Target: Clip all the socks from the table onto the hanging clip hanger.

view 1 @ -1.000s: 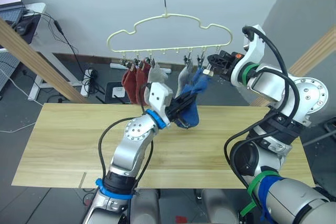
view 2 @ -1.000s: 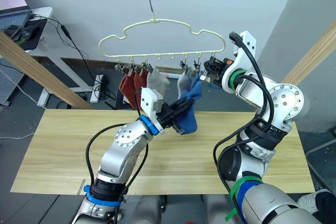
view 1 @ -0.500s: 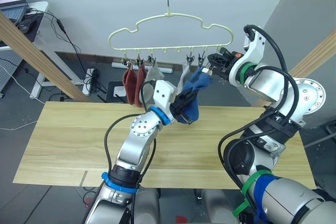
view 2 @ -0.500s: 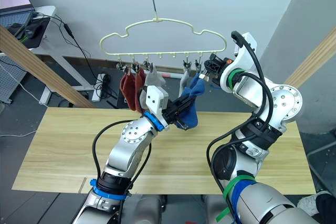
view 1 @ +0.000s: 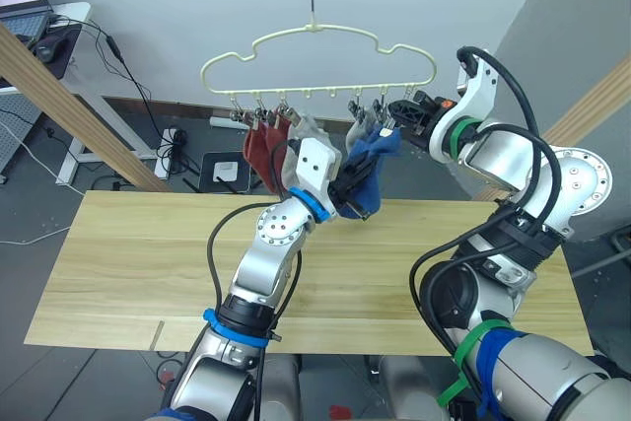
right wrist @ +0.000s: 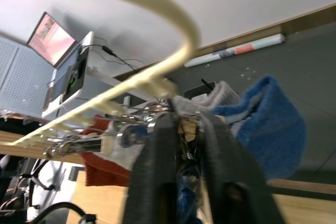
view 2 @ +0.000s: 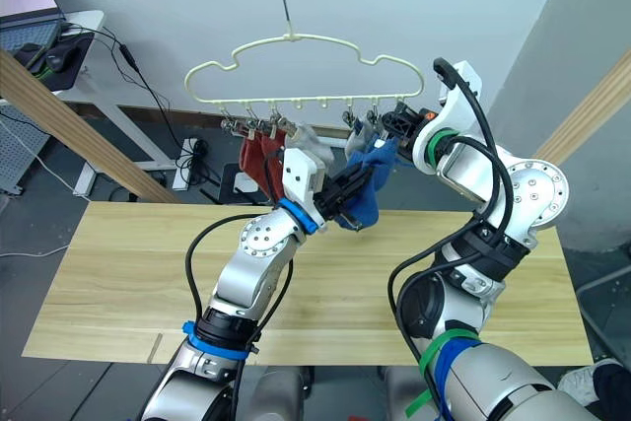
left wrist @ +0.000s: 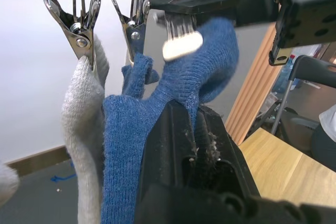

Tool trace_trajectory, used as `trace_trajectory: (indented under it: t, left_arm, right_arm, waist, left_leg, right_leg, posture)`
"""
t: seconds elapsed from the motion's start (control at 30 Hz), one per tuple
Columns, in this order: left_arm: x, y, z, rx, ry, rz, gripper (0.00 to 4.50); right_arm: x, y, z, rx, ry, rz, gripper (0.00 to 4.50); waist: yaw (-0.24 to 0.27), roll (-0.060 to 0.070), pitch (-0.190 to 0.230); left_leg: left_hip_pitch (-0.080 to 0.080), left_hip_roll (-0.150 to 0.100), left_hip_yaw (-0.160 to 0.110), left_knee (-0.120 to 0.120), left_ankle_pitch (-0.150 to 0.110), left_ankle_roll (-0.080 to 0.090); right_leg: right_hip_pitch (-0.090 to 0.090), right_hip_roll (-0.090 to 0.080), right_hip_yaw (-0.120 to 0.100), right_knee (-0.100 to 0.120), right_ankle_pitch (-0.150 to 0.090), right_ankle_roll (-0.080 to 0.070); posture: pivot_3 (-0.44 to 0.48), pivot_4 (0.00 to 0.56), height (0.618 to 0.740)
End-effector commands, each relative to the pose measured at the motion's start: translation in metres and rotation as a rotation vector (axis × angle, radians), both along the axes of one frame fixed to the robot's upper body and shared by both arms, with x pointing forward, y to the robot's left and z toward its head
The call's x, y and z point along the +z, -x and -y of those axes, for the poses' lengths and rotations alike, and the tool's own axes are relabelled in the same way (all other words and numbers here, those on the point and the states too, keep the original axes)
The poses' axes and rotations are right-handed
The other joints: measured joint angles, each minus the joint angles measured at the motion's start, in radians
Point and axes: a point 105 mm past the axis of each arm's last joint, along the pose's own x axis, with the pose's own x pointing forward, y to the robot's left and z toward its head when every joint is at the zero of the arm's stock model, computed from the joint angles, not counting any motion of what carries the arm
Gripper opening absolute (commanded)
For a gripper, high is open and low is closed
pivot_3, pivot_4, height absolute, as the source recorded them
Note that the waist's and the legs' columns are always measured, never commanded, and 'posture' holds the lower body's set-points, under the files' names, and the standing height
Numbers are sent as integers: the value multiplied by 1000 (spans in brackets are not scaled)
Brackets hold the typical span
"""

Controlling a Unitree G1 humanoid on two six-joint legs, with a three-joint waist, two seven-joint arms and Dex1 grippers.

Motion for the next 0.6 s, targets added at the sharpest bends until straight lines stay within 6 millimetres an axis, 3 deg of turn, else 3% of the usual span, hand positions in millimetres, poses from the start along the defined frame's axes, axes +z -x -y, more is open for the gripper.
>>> trace_trajectory:
  t: [0.03, 0.13, 0.23, 0.33, 0.43, 0.6]
  left_arm:
    - [8, 5, 5, -31, 7, 42, 0]
    - [7, 6, 7, -50, 6, 28, 0]
    - [7, 10, 14, -92, 26, 7, 0]
    - [4, 12, 18, -128, 64, -50, 825]
    - [-13, 10, 16, -144, 127, -207, 1737]
    - [-72, 18, -22, -64, 82, -414, 3378]
  right_arm:
    - [21, 7, 1, 45, -16, 98, 2133]
    - [40, 17, 1, 145, 14, 217, 3177]
    - [47, 27, 18, 188, 171, 330, 3177]
    - [40, 33, 34, 206, 308, 381, 3222]
    - [26, 36, 47, 207, 408, 410, 3222]
    - [-20, 42, 58, 207, 582, 436, 3222]
  waist:
    - [-1, 0, 0]
    - [-2, 0, 0]
    - [0, 0, 0]
    - [-1, 0, 0]
    - [-7, 0, 0]
    - [-32, 0, 0]
  left_leg:
    - [0, 0, 0, 0, 0, 0]
    - [0, 0, 0, 0, 0, 0]
    - [-1, 0, 0, 0, 0, 0]
    - [-1, 0, 0, 0, 0, 0]
    - [-1, 0, 2, 0, 0, 0]
    - [1, 0, 3, 0, 0, 0]
  right_leg:
    - [0, 0, 0, 0, 0, 0]
    - [0, 0, 0, 0, 0, 0]
    - [0, 0, 0, -1, 0, 0]
    - [0, 0, 0, -3, 0, 0]
    - [0, 0, 2, -3, 0, 1]
    - [0, 1, 4, -2, -1, 1]
  posture:
    - [-14, 313, 740]
    - [-28, 305, 740]
    - [-36, 304, 740]
    - [-45, 303, 740]
    - [-44, 299, 740]
    - [-35, 293, 740]
